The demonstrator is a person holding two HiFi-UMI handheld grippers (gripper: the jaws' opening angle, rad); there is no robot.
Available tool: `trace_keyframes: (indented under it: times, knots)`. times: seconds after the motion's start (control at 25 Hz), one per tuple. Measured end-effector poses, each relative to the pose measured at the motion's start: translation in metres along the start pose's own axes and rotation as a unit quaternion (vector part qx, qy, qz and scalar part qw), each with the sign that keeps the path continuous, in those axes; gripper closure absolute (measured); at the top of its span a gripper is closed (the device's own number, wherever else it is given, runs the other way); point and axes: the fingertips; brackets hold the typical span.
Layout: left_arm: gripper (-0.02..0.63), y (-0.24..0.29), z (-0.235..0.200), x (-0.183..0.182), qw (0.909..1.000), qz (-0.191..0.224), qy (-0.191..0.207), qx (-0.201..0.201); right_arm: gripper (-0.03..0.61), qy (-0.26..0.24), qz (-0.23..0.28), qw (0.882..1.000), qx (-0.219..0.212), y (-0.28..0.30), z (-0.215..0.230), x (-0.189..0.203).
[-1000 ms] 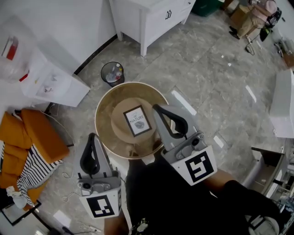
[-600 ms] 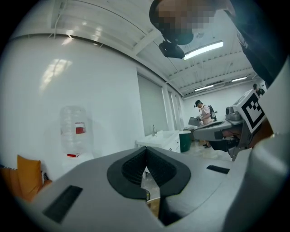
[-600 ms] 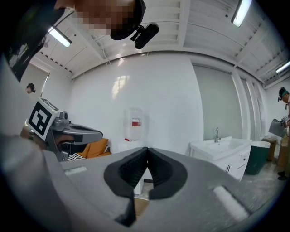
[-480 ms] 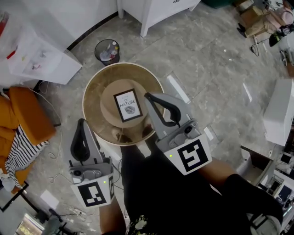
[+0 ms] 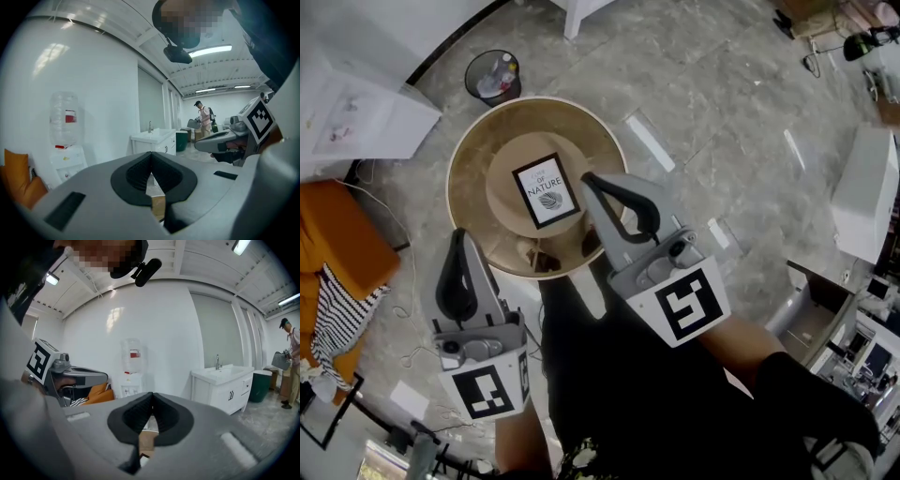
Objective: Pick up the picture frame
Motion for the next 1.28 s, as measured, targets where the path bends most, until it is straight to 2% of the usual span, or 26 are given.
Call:
trace_keyframes:
  times: [0.36, 0.72, 0.84, 0.92, 1.04, 1.28]
  knots:
    - [0.601, 0.029, 0.007, 0.055, 0.9994, -0.027, -0.005, 0.021, 0.58, -0.004, -0.017, 1.0, 0.014, 0.027, 0.008, 0.047]
    - [0.601, 0.06, 0.01, 0.118, 0.9976, -0.061, -0.027, 0.021, 0.58, 0.001, -0.057, 0.998, 0.016, 0.05, 0.013, 0.113]
    - [0.601, 0.07, 0.016, 0.135, 0.9969, -0.07, -0.022, 0.028, 0.58, 0.008, -0.069, 0.997, 0.017, 0.057, 0.014, 0.133]
    - [0.601, 0.078, 0.021, 0.15, 0.9957, -0.084, -0.021, 0.035, 0.58, 0.012, -0.079, 0.997, 0.02, 0.061, 0.016, 0.149]
    - [0.601, 0.088, 0.032, 0.172, 0.9922, -0.107, -0.04, 0.048, 0.58, 0.005, -0.081, 0.996, 0.025, 0.07, 0.018, 0.169]
    - [0.601, 0.101, 0.043, 0.209, 0.9882, -0.131, -0.048, 0.063, 0.58, 0.008, -0.086, 0.996, 0.03, 0.081, 0.025, 0.2]
Point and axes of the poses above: the fingertips, and each gripper's own axes: y forward along the fingers, z to its right, x out of its underside, and after that the axes turned 8 degrees about -z, right-handed
